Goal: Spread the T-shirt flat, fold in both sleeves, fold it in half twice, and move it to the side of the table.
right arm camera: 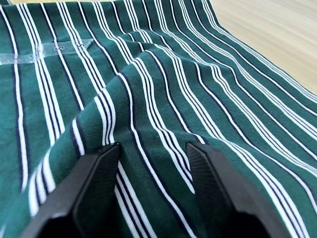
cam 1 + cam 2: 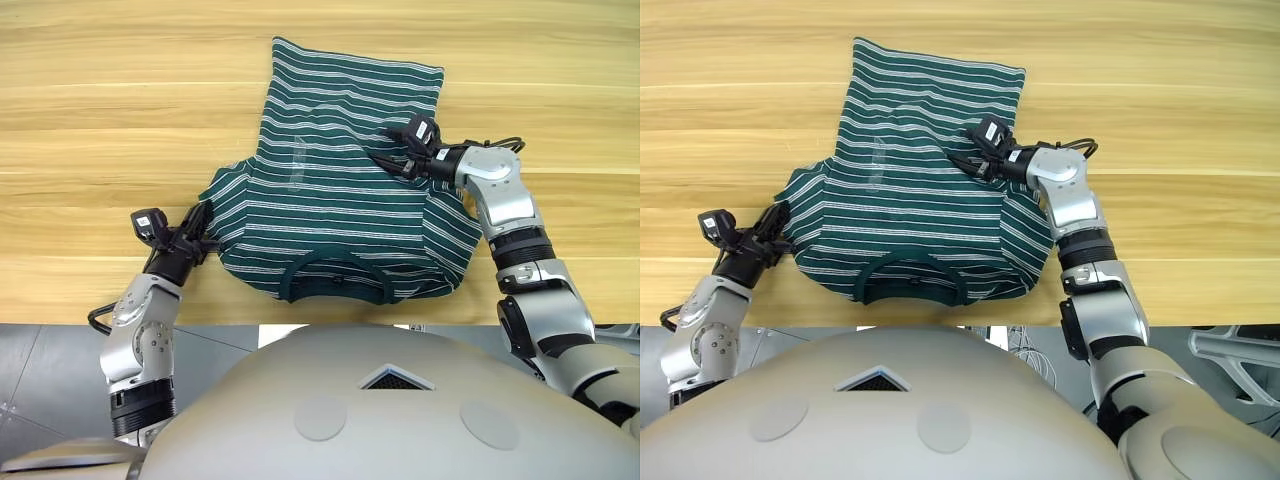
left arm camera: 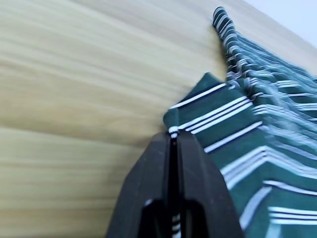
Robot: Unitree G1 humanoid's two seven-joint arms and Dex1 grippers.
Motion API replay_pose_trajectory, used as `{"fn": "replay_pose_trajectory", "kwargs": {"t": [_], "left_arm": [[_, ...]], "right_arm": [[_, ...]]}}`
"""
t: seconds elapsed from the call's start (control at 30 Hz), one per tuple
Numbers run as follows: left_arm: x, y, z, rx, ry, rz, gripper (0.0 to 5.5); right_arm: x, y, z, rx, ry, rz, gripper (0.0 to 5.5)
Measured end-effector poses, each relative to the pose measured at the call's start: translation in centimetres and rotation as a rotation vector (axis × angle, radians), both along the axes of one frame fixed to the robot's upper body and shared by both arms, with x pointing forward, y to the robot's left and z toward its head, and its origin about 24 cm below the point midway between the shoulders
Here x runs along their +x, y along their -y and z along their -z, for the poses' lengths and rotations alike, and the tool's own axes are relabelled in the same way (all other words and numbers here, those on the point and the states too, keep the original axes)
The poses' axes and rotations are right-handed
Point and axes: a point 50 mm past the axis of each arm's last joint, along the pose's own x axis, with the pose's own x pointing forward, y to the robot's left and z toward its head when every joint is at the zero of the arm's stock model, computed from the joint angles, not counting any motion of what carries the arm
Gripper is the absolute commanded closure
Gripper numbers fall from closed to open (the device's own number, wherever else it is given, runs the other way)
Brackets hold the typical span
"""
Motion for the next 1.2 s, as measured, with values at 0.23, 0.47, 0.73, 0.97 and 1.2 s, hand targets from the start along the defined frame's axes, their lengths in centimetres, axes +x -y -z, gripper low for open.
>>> {"fn": "replay_pose_trajectory", "kwargs": {"t": [0.23, 0.47, 0.73, 0.97, 1.2], "left_arm": [[0.3, 2.4, -3.9, 0.011, 0.241, 0.112, 5.47], [0.2, 5.1, -5.3, 0.058, 0.322, 0.261, 5.47], [-0.1, 8.4, -1.5, 0.338, 0.177, 0.547, 5.47], [-0.4, 10.7, -1.2, 0.538, 0.216, 0.687, 5.47], [-0.8, 11.8, -0.5, 0.554, 0.174, 0.755, 5.26]], "right_arm": [[0.4, 0.8, -0.3, 0.015, 0.023, 0.049, 3.00], [1.0, 1.8, -1.0, 0.041, 0.062, 0.107, 3.00], [2.6, 1.8, -2.3, 0.042, 0.123, 0.149, 3.00], [2.6, 1.9, -2.5, 0.048, 0.130, 0.152, 3.00], [2.7, 1.9, -2.7, 0.058, 0.138, 0.165, 3.00]]}}
